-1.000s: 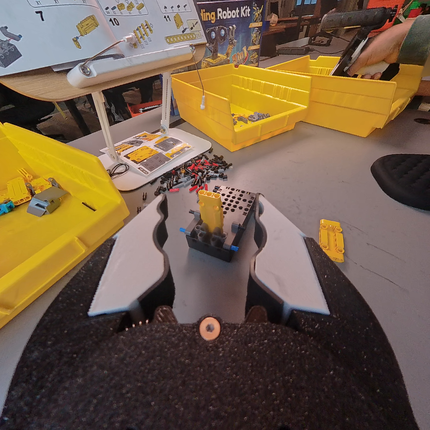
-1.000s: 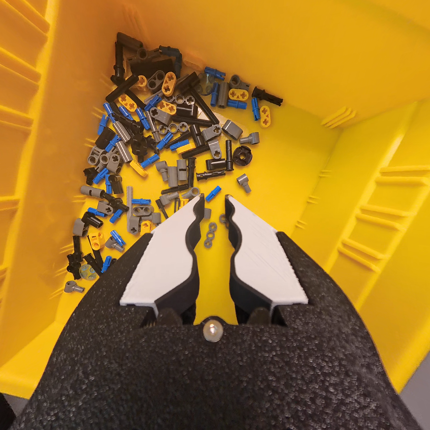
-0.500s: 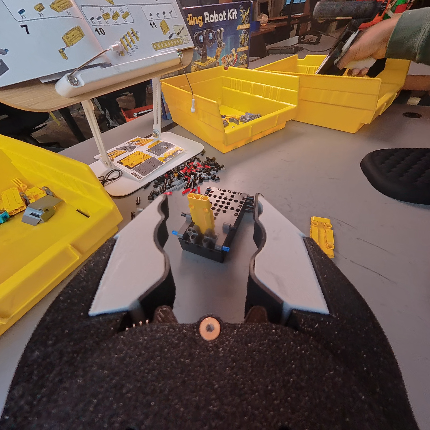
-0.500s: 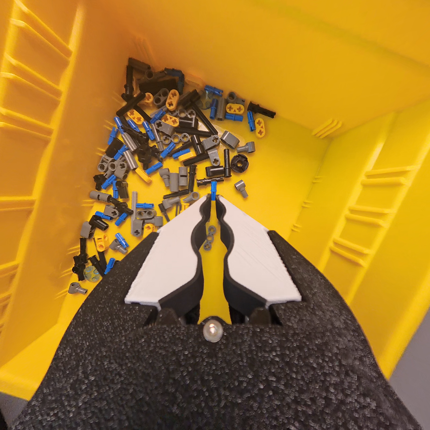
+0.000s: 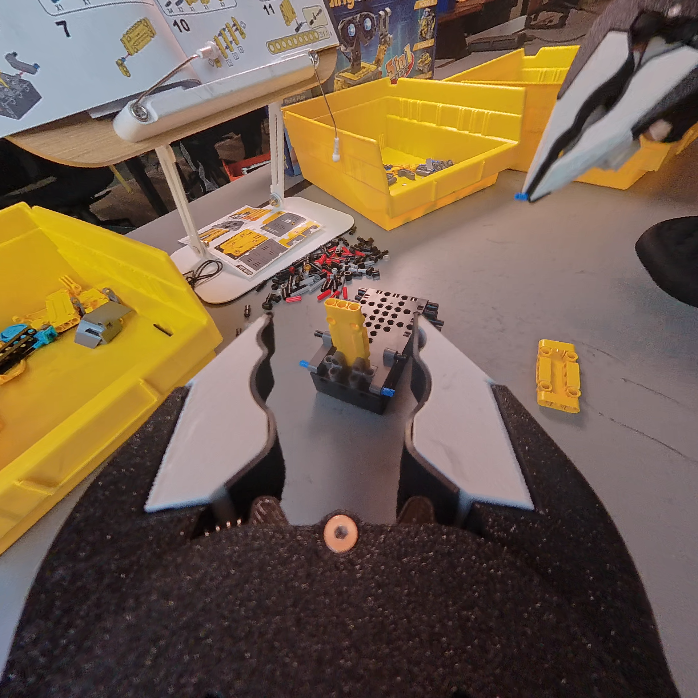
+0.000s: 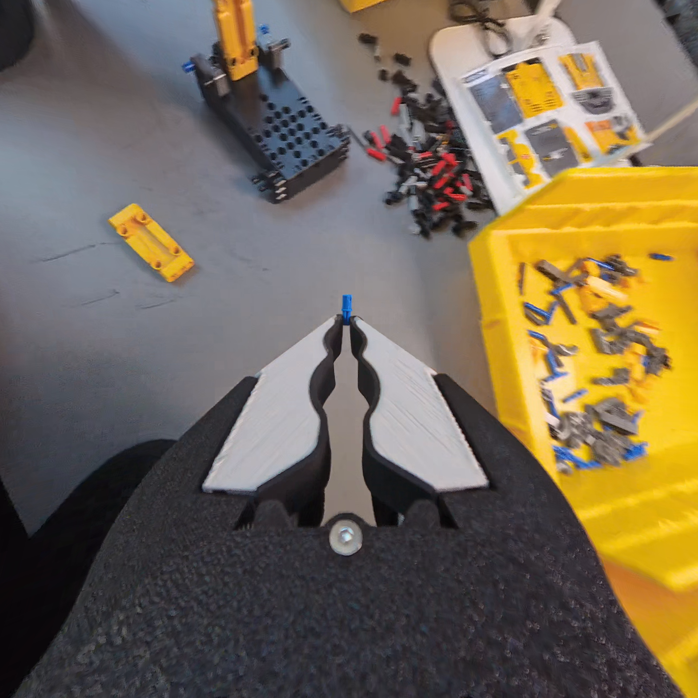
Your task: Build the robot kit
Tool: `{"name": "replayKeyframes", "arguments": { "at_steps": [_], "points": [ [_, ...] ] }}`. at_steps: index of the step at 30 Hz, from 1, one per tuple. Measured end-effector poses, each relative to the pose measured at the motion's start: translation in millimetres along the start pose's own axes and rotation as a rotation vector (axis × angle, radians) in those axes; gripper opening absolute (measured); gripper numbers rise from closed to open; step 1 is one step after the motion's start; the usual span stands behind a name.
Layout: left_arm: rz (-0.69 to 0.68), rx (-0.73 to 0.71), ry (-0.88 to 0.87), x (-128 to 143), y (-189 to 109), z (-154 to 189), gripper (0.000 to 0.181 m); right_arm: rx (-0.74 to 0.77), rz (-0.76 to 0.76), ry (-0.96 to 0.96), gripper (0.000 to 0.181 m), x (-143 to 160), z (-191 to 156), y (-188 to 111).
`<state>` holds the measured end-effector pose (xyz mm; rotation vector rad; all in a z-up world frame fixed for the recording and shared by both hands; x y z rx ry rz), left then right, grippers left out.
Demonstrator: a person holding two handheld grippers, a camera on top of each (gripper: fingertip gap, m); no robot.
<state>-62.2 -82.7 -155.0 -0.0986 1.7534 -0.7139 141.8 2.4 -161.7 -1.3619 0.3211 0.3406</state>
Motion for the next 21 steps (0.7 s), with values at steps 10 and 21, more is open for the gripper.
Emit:
{"name": "replayKeyframes", "arguments": {
  "at_steps": [10,21],
  "points": [
    [-0.004,-0.059,-0.032,2.8,-5.4,-14.9,0.072,-0.2,-0.072,-0.084,0.003,-23.6,-73.4,80.3],
    [-0.027,-0.062,-0.028,6.5,-3.0,-15.1,0.072,-0.186,-0.057,-0.068,0.004,-22.9,-74.2,81.7]
  ]
}}
Point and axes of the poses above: each gripper's, where its closed fingertips meet, y out along the fingers, x out of its underside, z = x × y across the jaws, the point moved 1 cm from there along -y, back along the fingers, and after that the axes turned 15 degrees about -z, right-handed, at the moved point
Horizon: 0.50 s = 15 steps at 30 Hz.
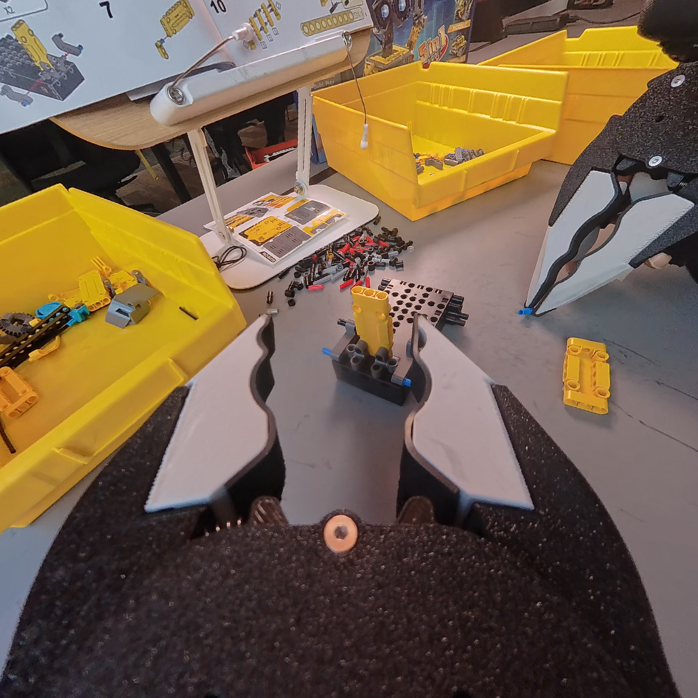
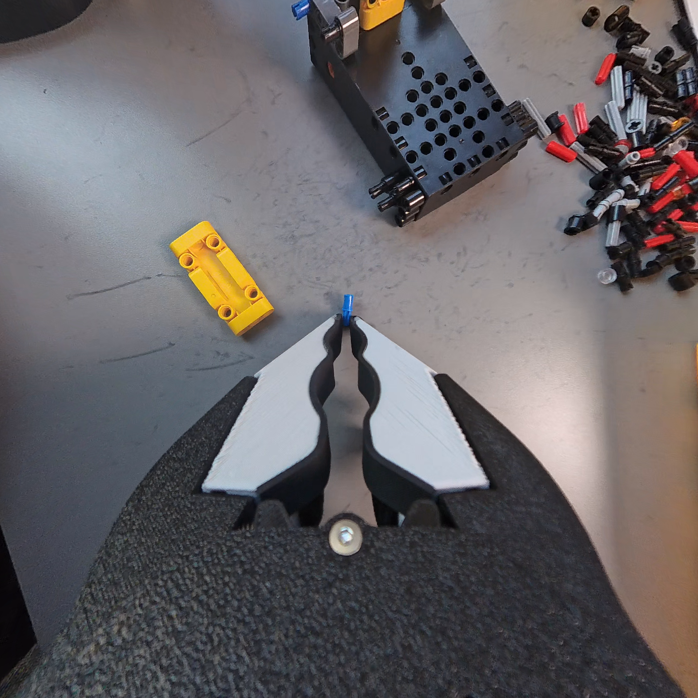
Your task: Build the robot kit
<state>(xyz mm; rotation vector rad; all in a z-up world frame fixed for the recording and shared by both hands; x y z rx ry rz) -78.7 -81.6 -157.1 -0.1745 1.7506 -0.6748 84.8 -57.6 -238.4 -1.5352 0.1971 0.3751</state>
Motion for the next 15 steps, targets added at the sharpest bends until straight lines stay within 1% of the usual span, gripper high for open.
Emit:
{"name": "replayKeyframes", "arguments": {
  "at_steps": [6,9,12,15],
  "points": [
    [-0.004,-0.003,-0.004,0.8,0.8,-0.7,0.072,0.025,0.014,0.007,0.01,0.9,2.4,-0.8],
    [-0.012,-0.001,-0.005,2.5,2.9,-0.3,0.072,0.026,0.029,0.004,0.017,1.5,1.7,-2.0],
    [-0.017,-0.001,-0.004,3.5,4.4,0.4,0.072,0.042,0.087,0.008,0.02,-2.1,3.6,-8.6],
    [-0.024,-0.006,-0.002,4.2,6.0,0.5,0.071,0.063,0.191,0.016,0.023,-9.6,7.8,-24.0]
  ]
}}
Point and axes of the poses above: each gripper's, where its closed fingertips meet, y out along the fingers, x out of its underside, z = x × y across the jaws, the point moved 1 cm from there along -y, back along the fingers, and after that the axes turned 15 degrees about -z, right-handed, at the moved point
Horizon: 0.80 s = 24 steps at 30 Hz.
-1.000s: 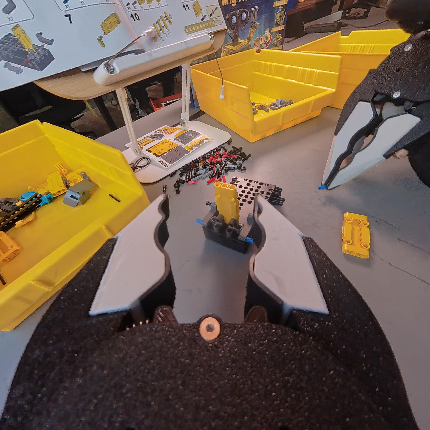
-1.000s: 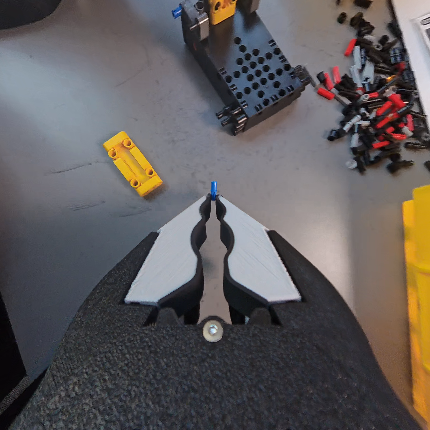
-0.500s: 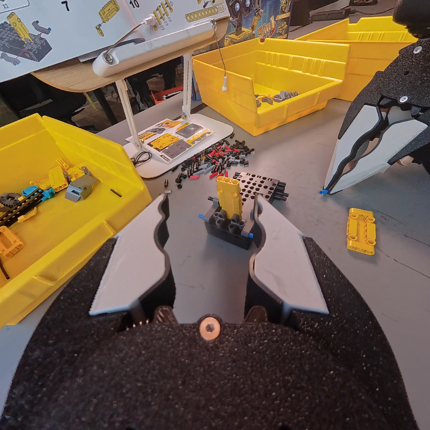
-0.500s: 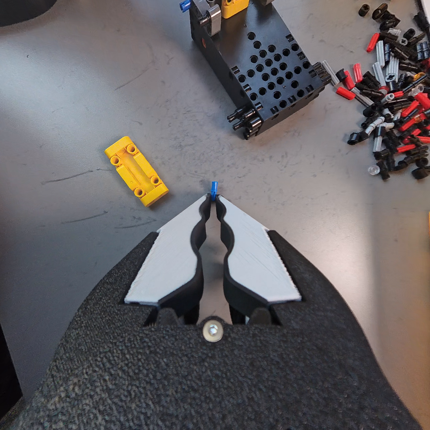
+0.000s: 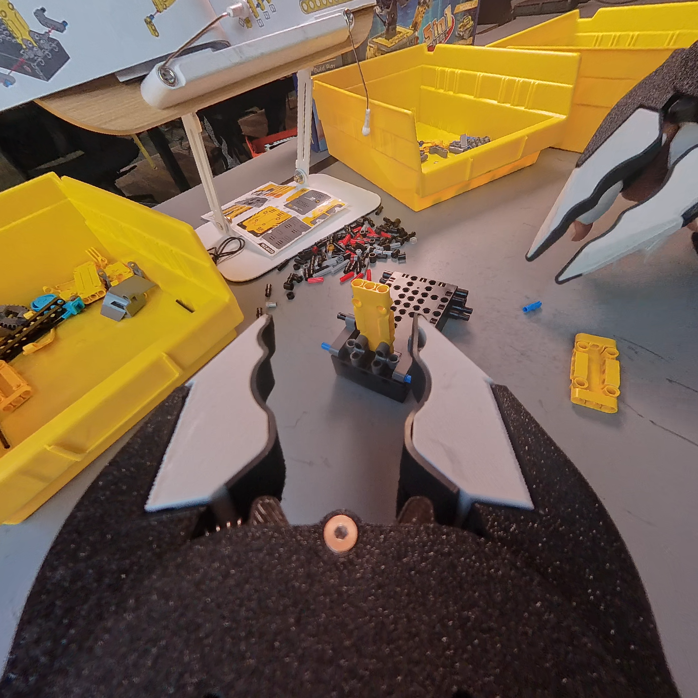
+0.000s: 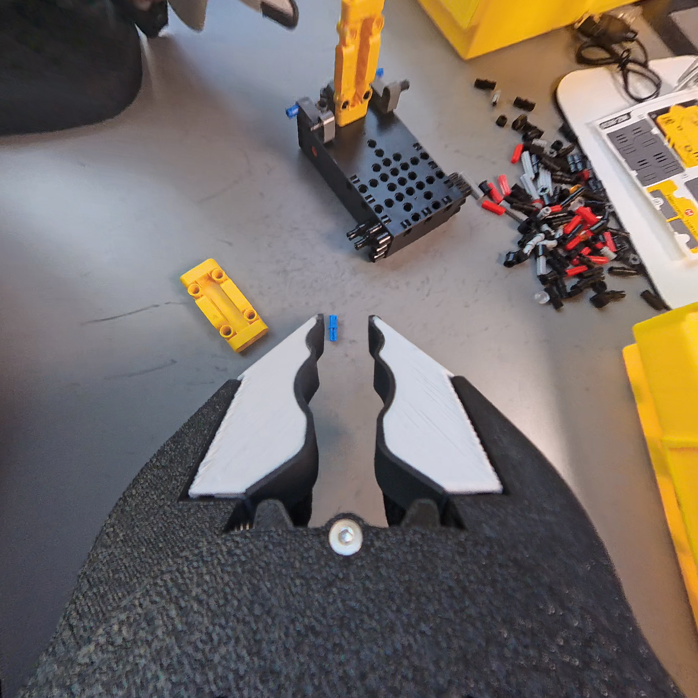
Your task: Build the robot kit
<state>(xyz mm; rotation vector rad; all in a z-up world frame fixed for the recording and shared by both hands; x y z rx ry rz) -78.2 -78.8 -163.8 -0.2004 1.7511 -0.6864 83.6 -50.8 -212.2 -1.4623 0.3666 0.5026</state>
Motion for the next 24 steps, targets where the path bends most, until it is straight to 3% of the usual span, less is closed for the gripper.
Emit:
{"name": "replayKeyframes", "arguments": {
  "at_steps": [6,12,15,20,24],
  "points": [
    [0.0,-0.017,0.001,-0.2,0.7,-1.3,0.071,0.089,0.258,0.045,0.028,-19.5,20.9,-41.6],
    [0.004,-0.03,-0.004,-0.7,0.7,-3.3,0.071,0.265,0.444,0.098,0.023,-16.1,51.0,-80.5],
    [0.001,-0.032,0.0,-0.9,1.5,-2.7,0.071,0.396,0.436,0.114,0.019,-7.2,75.5,-105.5],
    [0.004,-0.014,0.003,-1.6,1.7,-0.1,0.071,0.545,0.3,0.152,0.012,5.0,140.9,-160.1],
    [0.015,-0.004,-0.003,-3.1,-1.1,-0.1,0.071,0.539,0.116,0.133,0.013,17.9,213.5,-163.9]
  ]
}}
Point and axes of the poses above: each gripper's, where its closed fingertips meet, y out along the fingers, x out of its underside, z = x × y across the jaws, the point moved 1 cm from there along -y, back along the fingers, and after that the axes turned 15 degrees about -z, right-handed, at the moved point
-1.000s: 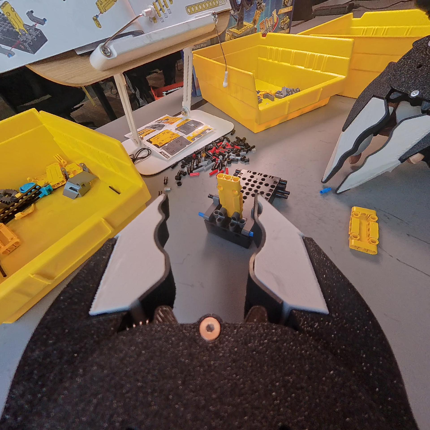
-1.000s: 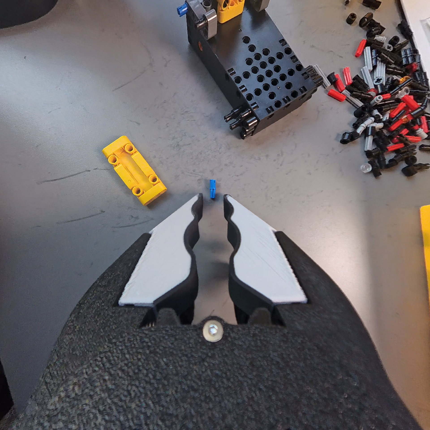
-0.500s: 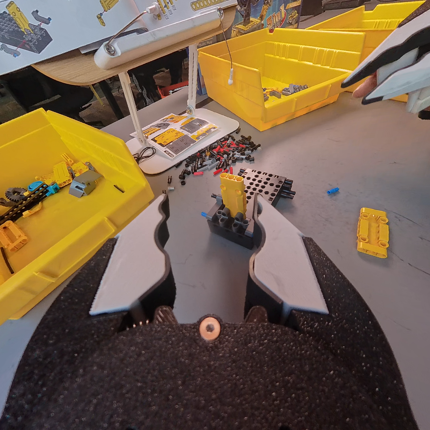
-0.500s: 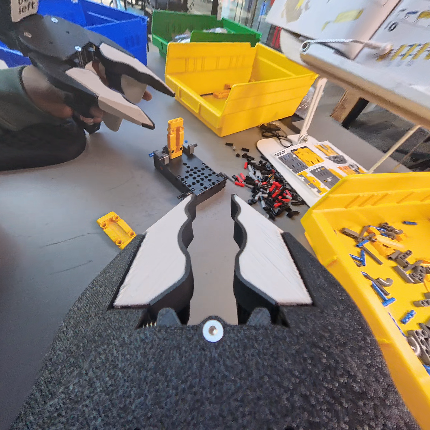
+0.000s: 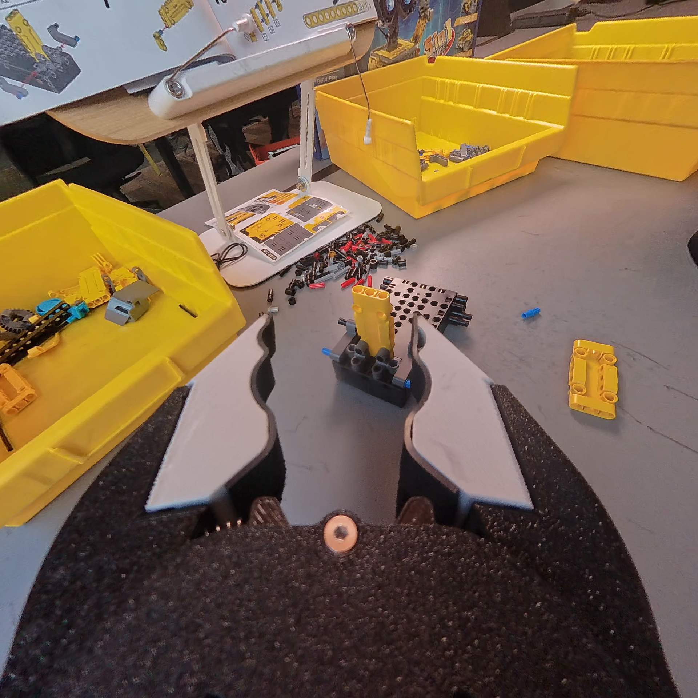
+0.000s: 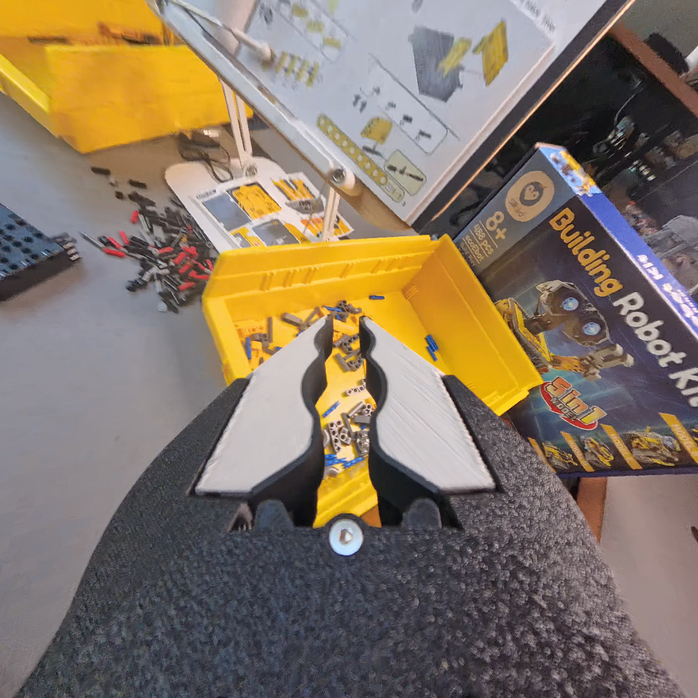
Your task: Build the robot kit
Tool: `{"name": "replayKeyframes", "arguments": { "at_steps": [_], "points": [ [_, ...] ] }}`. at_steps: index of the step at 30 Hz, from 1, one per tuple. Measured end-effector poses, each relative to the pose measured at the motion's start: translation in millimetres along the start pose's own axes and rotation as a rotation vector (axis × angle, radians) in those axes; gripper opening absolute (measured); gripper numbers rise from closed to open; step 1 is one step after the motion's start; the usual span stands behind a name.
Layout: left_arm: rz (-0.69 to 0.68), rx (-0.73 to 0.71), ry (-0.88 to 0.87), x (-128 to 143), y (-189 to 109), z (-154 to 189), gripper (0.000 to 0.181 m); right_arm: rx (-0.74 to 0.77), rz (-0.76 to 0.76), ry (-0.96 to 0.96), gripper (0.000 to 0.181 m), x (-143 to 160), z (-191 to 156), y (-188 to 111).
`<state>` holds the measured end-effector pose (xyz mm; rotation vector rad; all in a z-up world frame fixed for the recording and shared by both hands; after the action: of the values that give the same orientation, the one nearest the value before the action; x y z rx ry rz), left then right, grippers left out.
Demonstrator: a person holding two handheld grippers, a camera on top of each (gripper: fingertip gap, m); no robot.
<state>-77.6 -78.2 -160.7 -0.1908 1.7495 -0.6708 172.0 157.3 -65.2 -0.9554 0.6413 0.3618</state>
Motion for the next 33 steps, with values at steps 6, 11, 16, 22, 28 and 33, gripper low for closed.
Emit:
{"name": "replayKeyframes", "arguments": {
  "at_steps": [6,11,16,22,28,33],
  "points": [
    [0.008,-0.008,-0.019,0.2,-2.8,-5.6,0.071,-0.213,-0.361,-0.027,0.026,28.2,40.2,107.7],
    [0.008,-0.011,-0.035,1.9,-4.1,-9.8,0.07,-0.3,-0.653,0.042,0.034,53.7,42.3,175.3],
    [0.017,0.0,-0.056,2.1,-5.6,-12.7,0.07,-0.329,-0.656,0.173,0.028,47.5,51.9,191.3],
    [0.018,0.011,-0.057,1.6,-5.6,-11.2,0.07,-0.307,-0.615,0.415,0.03,44.0,55.2,191.8],
    [0.024,0.021,-0.041,-0.7,-6.8,-6.7,0.07,-0.275,-0.694,0.482,0.033,60.7,50.4,202.3],
    [0.045,0.014,-0.041,-4.1,-12.7,-7.9,0.07,-0.29,-0.724,0.514,0.027,66.3,41.4,209.3]
  ]
}}
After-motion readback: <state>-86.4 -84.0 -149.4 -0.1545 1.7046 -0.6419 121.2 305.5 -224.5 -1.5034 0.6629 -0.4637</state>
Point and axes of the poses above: each gripper's, where its closed fingertips meet, y out along the fingers, x out of its underside, z = x × y across the jaws, the point moved 1 cm from there along -y, back along the fingers, and after that the axes turned 15 degrees about -z, right-handed, at the moved point
